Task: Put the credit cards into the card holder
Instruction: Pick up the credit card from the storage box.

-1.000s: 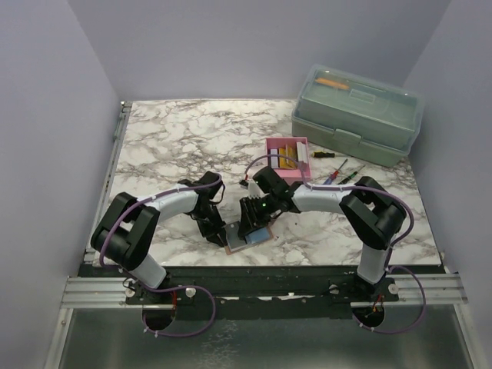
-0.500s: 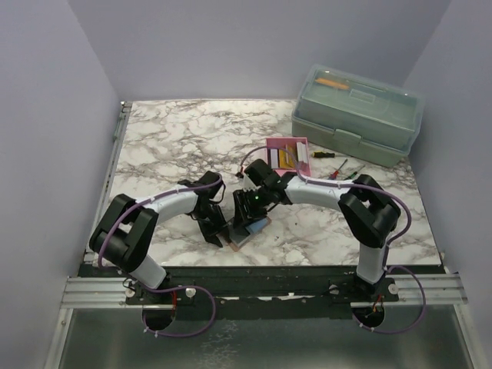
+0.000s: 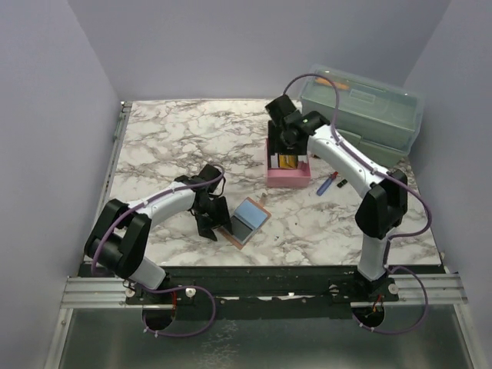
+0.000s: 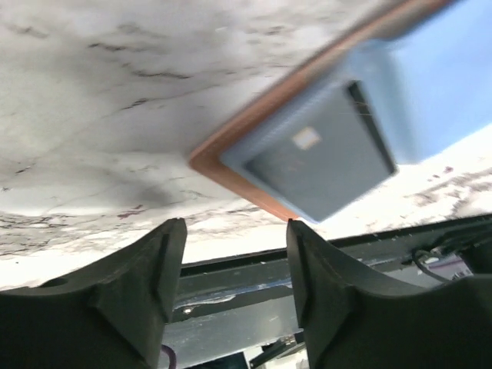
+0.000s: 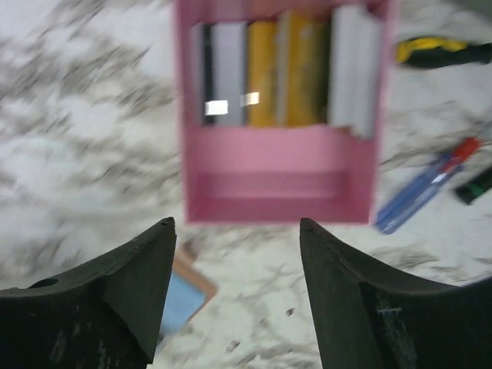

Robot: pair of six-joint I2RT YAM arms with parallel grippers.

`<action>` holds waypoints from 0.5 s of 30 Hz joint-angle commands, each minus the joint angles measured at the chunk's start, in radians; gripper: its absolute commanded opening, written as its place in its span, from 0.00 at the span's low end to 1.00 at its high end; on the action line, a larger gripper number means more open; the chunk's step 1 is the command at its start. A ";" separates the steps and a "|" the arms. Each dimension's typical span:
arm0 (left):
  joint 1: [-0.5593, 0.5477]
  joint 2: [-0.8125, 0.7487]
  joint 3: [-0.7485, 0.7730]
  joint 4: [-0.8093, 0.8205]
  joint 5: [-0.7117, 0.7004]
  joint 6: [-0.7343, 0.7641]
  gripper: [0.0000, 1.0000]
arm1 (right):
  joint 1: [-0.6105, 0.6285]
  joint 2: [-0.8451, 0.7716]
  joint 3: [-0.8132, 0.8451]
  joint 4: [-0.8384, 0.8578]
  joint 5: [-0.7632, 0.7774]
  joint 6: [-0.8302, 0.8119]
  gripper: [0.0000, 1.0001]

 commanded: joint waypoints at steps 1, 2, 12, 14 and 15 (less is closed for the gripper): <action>0.000 -0.035 0.097 -0.005 0.053 0.101 0.64 | -0.133 0.130 0.110 -0.122 0.244 -0.074 0.68; -0.001 -0.033 0.105 -0.004 0.057 0.111 0.65 | -0.144 0.151 0.125 -0.101 0.254 -0.106 0.67; 0.000 0.032 0.199 -0.044 0.059 0.218 0.68 | -0.153 0.349 0.292 -0.056 0.299 -0.212 0.64; 0.001 0.043 0.208 -0.050 0.058 0.231 0.68 | -0.153 0.364 0.291 -0.042 0.285 -0.226 0.63; 0.001 0.046 0.212 -0.053 0.057 0.236 0.68 | -0.153 0.372 0.290 -0.035 0.280 -0.231 0.62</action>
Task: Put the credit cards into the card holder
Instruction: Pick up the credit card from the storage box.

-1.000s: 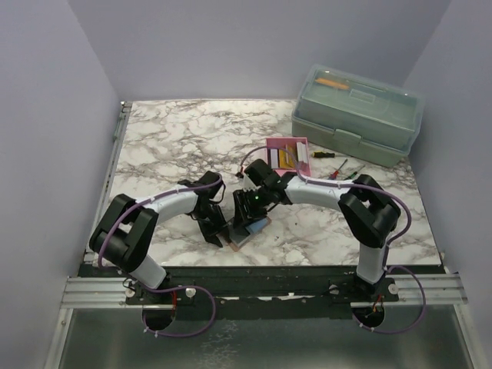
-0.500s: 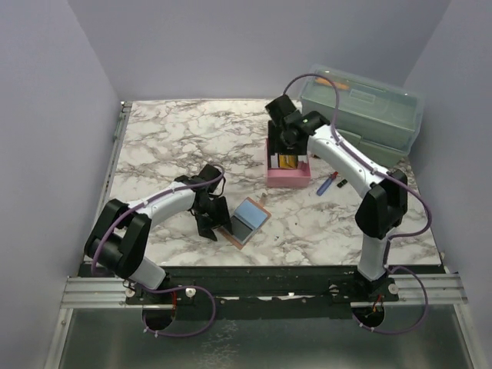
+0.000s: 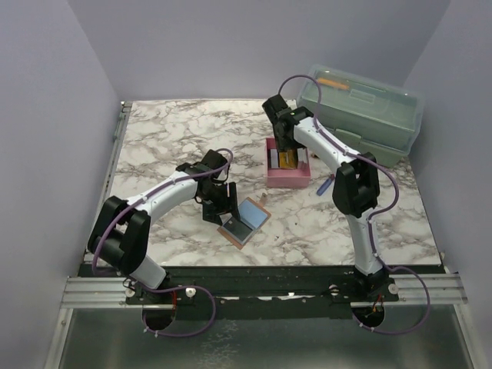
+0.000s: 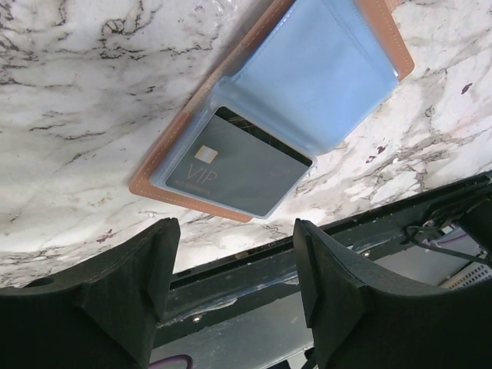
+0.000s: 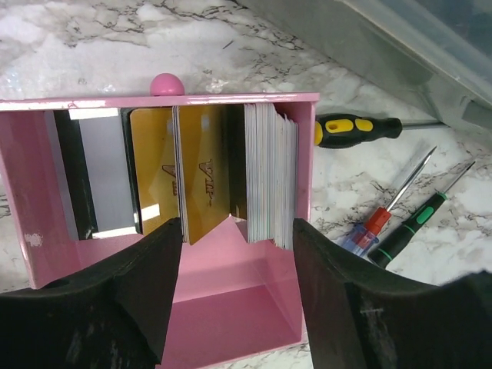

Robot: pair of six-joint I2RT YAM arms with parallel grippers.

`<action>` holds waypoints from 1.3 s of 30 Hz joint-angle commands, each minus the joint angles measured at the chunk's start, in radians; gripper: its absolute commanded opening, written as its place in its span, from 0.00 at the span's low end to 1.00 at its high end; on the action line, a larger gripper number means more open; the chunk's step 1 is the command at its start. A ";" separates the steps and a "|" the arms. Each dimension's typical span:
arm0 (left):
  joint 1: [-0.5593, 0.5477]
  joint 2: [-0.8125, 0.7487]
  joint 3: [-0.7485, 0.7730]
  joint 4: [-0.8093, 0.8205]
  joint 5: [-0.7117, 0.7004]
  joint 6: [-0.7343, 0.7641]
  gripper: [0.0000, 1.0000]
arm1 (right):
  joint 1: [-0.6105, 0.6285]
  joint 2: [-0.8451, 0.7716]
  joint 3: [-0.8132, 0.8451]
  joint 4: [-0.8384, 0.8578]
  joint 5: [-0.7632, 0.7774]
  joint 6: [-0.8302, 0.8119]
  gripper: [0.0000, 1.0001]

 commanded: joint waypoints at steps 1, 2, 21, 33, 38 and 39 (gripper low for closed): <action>0.001 0.028 0.036 -0.034 0.014 0.063 0.68 | 0.002 0.043 0.036 0.010 0.026 -0.044 0.60; 0.001 0.031 0.040 -0.036 0.013 0.067 0.68 | 0.003 0.053 0.041 0.007 0.026 -0.044 0.57; 0.007 0.054 0.059 -0.043 0.026 0.099 0.68 | 0.027 0.192 0.110 -0.050 0.167 -0.072 0.65; 0.010 0.053 0.050 -0.033 0.038 0.092 0.68 | 0.027 0.145 0.060 -0.054 0.228 -0.074 0.50; 0.011 0.047 0.041 -0.028 0.042 0.084 0.68 | 0.027 0.143 0.031 -0.043 0.212 -0.064 0.48; 0.010 0.045 0.038 -0.027 0.043 0.083 0.68 | 0.026 0.145 0.030 -0.044 0.215 -0.064 0.48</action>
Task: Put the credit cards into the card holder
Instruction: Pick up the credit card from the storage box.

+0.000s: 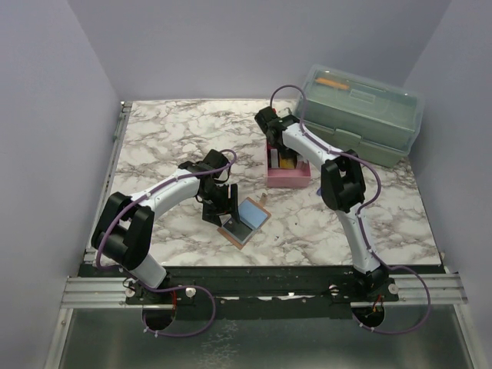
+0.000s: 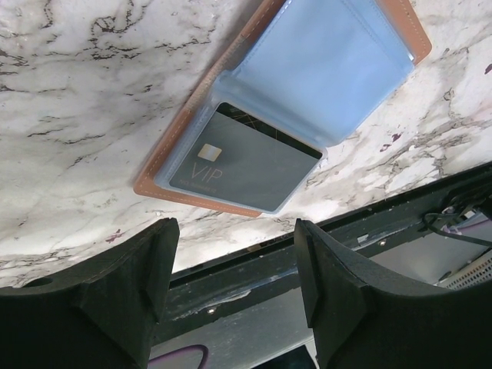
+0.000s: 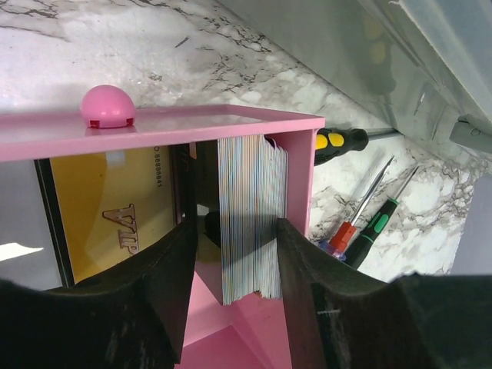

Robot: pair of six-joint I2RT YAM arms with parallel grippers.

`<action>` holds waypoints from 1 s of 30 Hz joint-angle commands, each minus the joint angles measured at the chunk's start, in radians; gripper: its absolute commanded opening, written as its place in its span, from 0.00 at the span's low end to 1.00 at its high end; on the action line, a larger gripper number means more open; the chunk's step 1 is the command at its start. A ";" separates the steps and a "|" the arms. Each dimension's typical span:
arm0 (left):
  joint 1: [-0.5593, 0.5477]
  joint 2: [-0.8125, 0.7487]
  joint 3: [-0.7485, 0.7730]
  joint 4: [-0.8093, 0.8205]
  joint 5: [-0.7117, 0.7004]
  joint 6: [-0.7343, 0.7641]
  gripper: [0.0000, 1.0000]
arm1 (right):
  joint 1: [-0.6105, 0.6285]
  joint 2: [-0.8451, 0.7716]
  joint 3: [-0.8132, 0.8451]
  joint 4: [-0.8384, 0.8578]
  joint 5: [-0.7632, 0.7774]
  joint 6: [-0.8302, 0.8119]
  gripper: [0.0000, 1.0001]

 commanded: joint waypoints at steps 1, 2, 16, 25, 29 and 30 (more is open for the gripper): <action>0.007 -0.002 0.005 0.010 0.025 -0.001 0.68 | 0.000 -0.021 -0.022 -0.017 0.019 0.015 0.48; 0.007 -0.004 0.003 0.011 0.026 -0.003 0.68 | -0.001 -0.019 -0.021 -0.018 0.019 0.012 0.49; 0.009 -0.008 -0.004 0.028 0.036 -0.031 0.68 | -0.001 -0.061 -0.044 0.004 0.056 -0.025 0.23; 0.008 -0.014 -0.007 0.030 0.041 -0.042 0.68 | -0.001 -0.081 -0.030 -0.009 0.033 -0.022 0.15; 0.009 -0.014 -0.007 0.034 0.042 -0.048 0.68 | 0.000 -0.108 -0.030 -0.028 0.014 -0.014 0.12; 0.009 -0.015 -0.007 0.035 0.043 -0.050 0.68 | 0.000 -0.117 -0.031 -0.029 0.010 -0.012 0.11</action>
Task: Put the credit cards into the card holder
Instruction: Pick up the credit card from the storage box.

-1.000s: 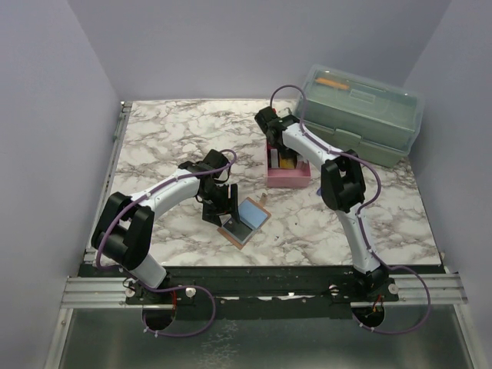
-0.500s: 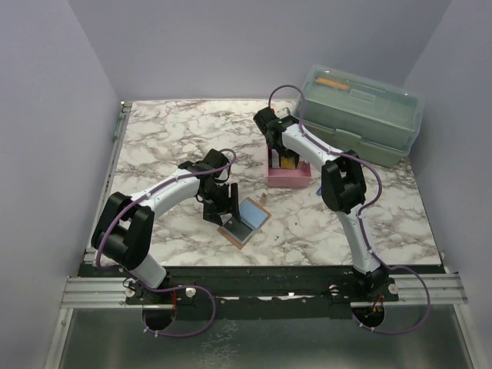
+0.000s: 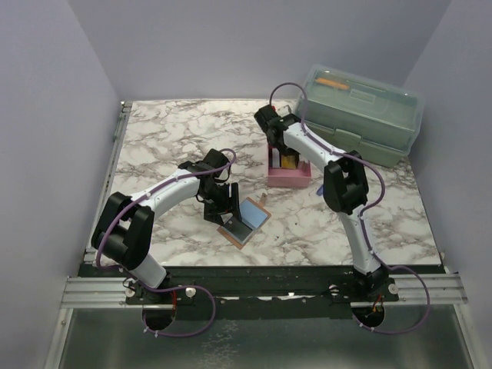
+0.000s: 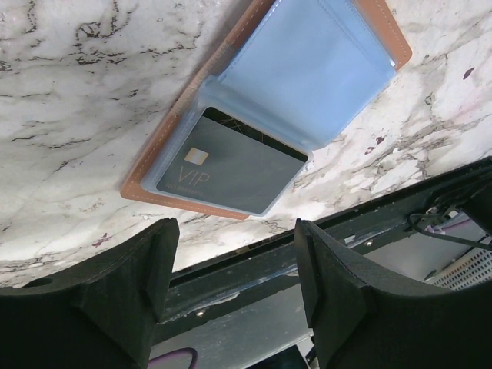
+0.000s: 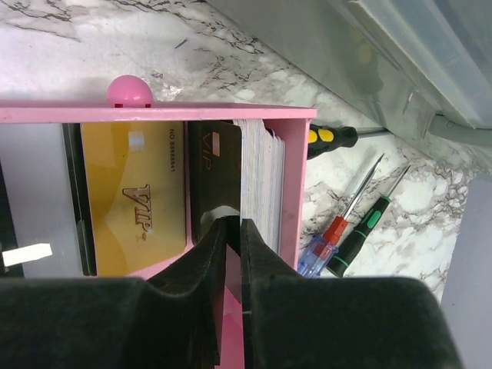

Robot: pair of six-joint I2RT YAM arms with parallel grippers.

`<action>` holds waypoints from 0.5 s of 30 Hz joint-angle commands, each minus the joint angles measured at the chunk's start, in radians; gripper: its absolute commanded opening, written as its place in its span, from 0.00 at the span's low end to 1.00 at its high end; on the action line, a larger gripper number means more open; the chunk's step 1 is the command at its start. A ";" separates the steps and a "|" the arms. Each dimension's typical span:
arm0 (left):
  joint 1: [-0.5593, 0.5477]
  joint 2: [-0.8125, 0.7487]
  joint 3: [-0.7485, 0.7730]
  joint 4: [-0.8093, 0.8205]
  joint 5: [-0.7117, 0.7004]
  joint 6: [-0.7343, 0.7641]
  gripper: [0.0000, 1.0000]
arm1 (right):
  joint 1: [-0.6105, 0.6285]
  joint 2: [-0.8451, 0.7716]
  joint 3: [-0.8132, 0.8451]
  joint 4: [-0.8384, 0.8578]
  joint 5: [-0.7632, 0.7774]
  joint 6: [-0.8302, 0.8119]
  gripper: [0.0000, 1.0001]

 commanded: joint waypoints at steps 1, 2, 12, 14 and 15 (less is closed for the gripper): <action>0.005 -0.015 -0.006 0.014 0.022 -0.017 0.68 | -0.007 -0.079 -0.004 -0.045 -0.007 0.005 0.10; 0.005 -0.014 -0.007 0.017 0.024 -0.019 0.68 | -0.007 -0.082 -0.004 -0.051 -0.007 0.007 0.09; 0.004 -0.022 -0.011 0.025 0.034 -0.053 0.68 | -0.008 -0.117 -0.009 -0.087 -0.117 0.074 0.00; 0.005 -0.025 -0.011 0.029 0.035 -0.064 0.68 | -0.012 -0.145 -0.036 -0.066 -0.167 0.091 0.00; 0.005 -0.027 -0.011 0.030 0.036 -0.068 0.68 | -0.016 -0.160 -0.050 -0.057 -0.196 0.100 0.00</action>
